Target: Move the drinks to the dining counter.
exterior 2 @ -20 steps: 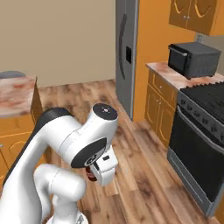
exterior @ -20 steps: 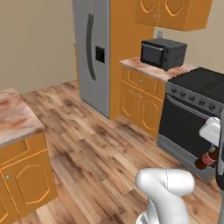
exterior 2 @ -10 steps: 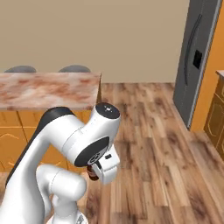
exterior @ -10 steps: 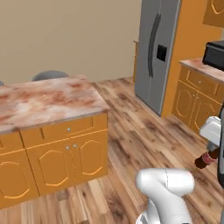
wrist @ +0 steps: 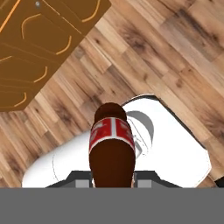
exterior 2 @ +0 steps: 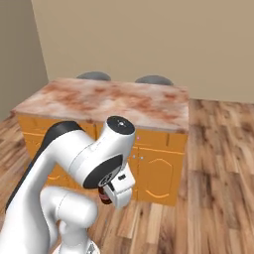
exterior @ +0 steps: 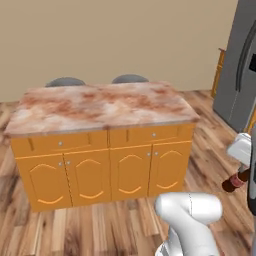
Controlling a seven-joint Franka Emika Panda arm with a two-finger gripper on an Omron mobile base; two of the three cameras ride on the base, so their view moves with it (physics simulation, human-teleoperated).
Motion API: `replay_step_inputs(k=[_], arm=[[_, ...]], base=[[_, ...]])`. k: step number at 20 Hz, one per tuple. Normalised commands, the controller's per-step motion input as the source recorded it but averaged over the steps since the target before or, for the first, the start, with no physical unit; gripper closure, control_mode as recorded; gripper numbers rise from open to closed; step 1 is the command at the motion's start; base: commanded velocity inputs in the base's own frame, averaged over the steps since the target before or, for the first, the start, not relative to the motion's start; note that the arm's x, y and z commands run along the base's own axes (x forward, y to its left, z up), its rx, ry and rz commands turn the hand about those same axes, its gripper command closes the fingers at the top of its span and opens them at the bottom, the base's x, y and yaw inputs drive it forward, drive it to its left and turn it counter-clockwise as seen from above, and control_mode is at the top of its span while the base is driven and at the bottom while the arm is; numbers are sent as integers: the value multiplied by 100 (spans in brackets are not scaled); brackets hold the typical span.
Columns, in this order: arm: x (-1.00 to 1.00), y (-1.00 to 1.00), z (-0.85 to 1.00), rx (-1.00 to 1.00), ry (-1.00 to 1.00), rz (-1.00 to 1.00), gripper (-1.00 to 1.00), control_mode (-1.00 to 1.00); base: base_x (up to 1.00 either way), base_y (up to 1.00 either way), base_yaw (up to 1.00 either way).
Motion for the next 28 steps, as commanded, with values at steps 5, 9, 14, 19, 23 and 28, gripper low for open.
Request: replay_step_inputs(k=[5,9,14,19,23,28], arm=[[0,0,0,0,0,0,100,100],[0,0,0,0,0,0,100,100],[0,0,0,0,0,0,100,100],[0,0,0,0,0,0,100,100],[0,0,0,0,0,0,100,100],[0,0,0,0,0,0,100,100]], base=[[48,28,17],[56,-3,5],[58,-33,6],[89,-9,6],[100,-5,11],[83,-2,10]])
